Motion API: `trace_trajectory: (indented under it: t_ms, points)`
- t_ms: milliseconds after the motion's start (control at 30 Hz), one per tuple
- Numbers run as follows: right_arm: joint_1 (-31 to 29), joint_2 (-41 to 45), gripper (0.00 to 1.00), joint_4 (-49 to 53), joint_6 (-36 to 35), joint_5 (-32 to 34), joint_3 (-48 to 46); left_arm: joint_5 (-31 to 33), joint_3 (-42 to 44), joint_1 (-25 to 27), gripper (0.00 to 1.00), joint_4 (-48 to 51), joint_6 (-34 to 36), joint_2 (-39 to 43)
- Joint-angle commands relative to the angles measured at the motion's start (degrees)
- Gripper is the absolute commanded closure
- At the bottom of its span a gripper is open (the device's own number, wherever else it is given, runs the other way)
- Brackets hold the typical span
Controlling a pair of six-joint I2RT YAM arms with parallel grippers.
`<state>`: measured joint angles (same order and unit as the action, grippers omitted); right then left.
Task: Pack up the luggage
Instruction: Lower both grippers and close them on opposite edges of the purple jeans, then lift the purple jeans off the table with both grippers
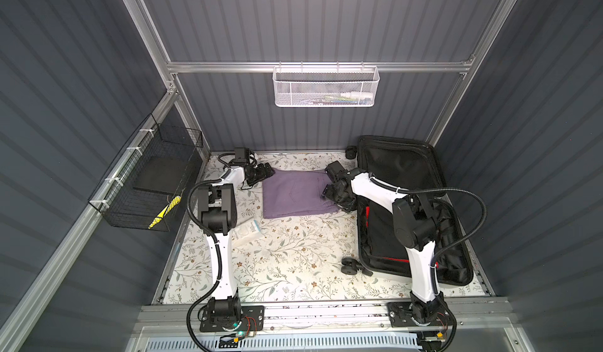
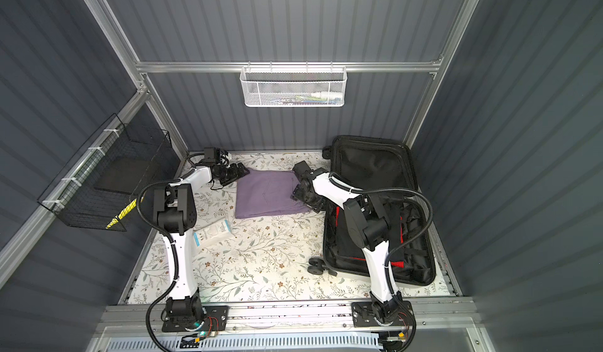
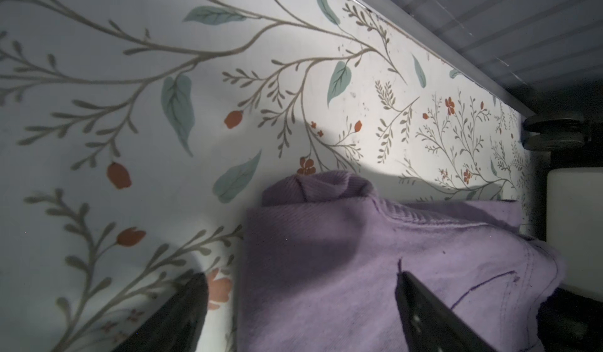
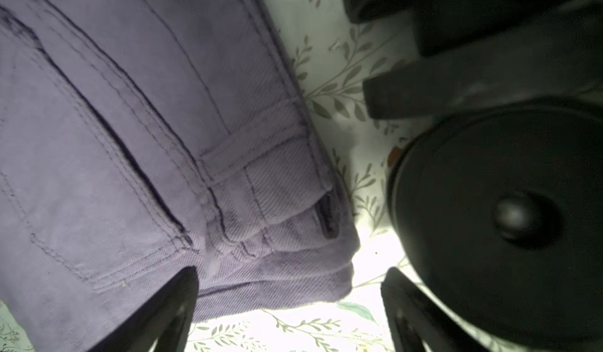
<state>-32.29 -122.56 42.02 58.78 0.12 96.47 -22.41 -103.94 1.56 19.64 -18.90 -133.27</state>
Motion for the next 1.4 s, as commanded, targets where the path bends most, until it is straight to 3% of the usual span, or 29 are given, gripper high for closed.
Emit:
trace_trajectory:
  t_ms: [0, 200, 300, 400, 500, 600, 767, 1367]
  points:
    - [-0.13, -2.10, 0.09, 1.59, 0.82, -0.32, 0.92, -0.79, -1.10, 0.63, 0.08, 1.35, 0.31, -2.23]
    - [-0.13, -4.27, 0.13, -0.33, 0.98, -3.03, 1.94, -1.11, -1.18, 1.07, 0.12, 0.59, -0.01, -2.86]
    - [-0.07, -5.30, 0.18, -1.10, 1.02, -4.35, 2.33, -1.39, -1.18, 1.33, 0.16, 0.22, -0.14, -2.98]
    - [-0.14, -5.41, 0.30, -2.06, 1.16, -4.84, 1.84, -1.73, -0.53, 1.43, 0.24, -0.56, -0.34, -2.92]
    - [-0.14, -5.23, 0.46, -2.80, 0.94, -5.30, 1.38, -2.62, 0.76, 1.42, 0.40, -2.23, -1.15, -2.46]
    - [-0.04, -4.80, 0.71, -3.75, 0.23, -5.72, 1.22, -4.33, 1.80, 1.34, 0.58, -4.19, -2.60, -1.82]
    - [-0.05, -3.28, 1.00, -4.71, -1.85, -6.99, 1.87, -5.88, 1.81, 1.34, 0.98, -5.57, -4.85, -0.12]
    - [-0.29, 9.65, 1.00, -2.44, -8.47, -9.72, 7.86, -3.60, 6.25, 1.34, 1.00, -4.78, -8.67, 19.75]
